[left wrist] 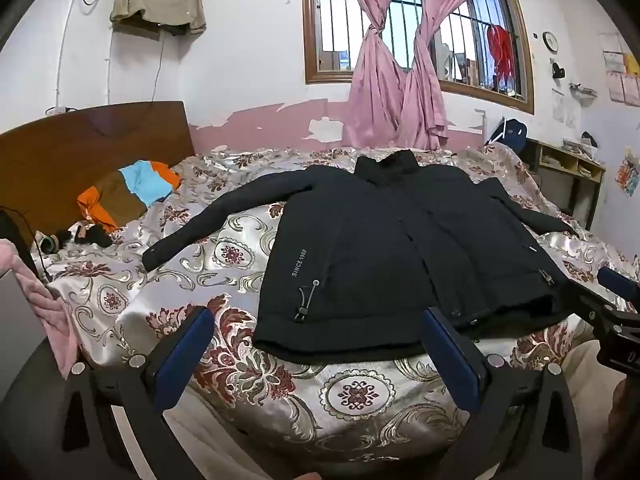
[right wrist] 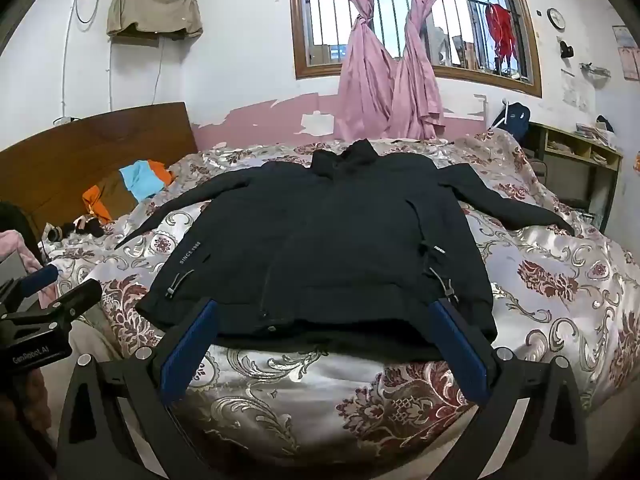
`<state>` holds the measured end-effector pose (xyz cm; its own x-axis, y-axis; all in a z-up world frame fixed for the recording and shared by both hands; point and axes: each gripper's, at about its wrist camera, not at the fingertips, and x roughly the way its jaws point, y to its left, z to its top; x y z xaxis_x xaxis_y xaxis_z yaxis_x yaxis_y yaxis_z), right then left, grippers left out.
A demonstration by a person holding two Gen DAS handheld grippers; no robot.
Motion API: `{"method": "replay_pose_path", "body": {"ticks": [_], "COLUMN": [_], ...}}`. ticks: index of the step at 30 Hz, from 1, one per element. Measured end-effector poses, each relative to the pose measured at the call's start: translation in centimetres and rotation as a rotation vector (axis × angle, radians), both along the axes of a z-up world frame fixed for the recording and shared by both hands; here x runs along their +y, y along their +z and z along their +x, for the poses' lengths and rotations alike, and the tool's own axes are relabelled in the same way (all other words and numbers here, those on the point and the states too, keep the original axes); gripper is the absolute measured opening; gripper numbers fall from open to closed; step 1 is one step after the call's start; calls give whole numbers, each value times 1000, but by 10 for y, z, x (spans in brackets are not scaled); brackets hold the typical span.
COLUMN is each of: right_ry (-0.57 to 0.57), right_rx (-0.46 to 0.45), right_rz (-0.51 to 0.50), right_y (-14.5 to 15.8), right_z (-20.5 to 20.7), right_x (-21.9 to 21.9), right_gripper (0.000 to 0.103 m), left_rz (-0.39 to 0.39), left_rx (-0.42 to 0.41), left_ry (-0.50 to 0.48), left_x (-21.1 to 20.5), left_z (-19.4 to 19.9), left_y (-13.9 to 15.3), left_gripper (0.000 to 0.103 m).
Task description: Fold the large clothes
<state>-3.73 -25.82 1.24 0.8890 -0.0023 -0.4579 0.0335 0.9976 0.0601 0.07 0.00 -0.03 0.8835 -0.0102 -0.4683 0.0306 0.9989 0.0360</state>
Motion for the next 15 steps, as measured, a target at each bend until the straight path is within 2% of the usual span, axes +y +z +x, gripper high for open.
{"method": "replay_pose_path", "body": {"ticks": [2, 15], "right_ry": [-6, -8], "right_rx": [0, -7], "right_rz": [-14, -11], "right_y": [0, 2], "right_z": [0, -2], "right_x": [0, 0], "right_gripper": [102, 102], "left_rz": [-7, -7], "left_rx": [-19, -2], "left_ry": [9, 8], "left_x": [1, 4], "left_z": [-1, 3], "left_y": [0, -5], "left_gripper": [103, 103]}}
